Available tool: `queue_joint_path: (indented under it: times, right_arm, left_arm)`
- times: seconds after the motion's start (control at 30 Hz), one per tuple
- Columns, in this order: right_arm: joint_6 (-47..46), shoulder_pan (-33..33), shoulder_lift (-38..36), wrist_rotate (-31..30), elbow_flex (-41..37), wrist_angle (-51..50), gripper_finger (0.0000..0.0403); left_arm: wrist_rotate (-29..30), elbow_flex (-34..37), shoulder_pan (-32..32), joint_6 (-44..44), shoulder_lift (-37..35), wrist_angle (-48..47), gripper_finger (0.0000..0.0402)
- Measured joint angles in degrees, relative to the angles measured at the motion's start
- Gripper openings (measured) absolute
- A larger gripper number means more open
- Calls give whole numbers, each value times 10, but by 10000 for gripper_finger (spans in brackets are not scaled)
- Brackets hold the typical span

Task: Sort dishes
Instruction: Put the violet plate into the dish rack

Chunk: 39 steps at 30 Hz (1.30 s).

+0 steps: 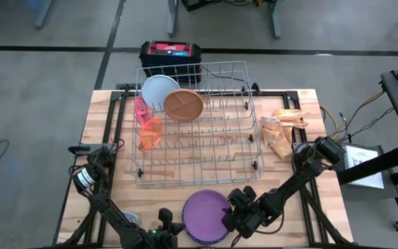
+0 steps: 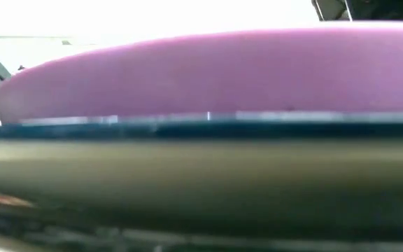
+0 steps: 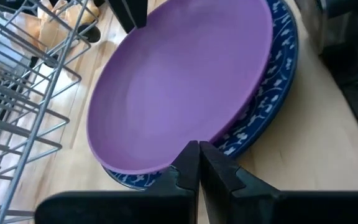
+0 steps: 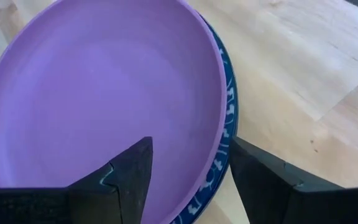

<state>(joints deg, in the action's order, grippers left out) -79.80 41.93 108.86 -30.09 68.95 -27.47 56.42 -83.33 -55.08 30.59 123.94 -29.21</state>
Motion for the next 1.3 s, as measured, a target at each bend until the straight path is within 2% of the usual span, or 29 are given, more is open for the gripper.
queue_joint_path:
  times: [0.37,0.8,0.93,1.13,1.3]
  right_arm:
    - [33,-19,0,-4,-8,24,194]
    - [54,-41,0,3,-27,34,162]
    - [60,-41,0,-3,-28,31,122]
    - [55,-43,-1,-27,-28,33,20]
    - [45,-42,-1,-30,-28,31,19]
  left_arm:
    - [7,50,10,0,-3,81,0]
    - [0,66,22,2,-1,92,0]
    - [-1,65,22,1,-1,92,0]
    - [-3,61,22,-1,-1,92,0]
    - [-4,61,21,-1,-1,92,0]
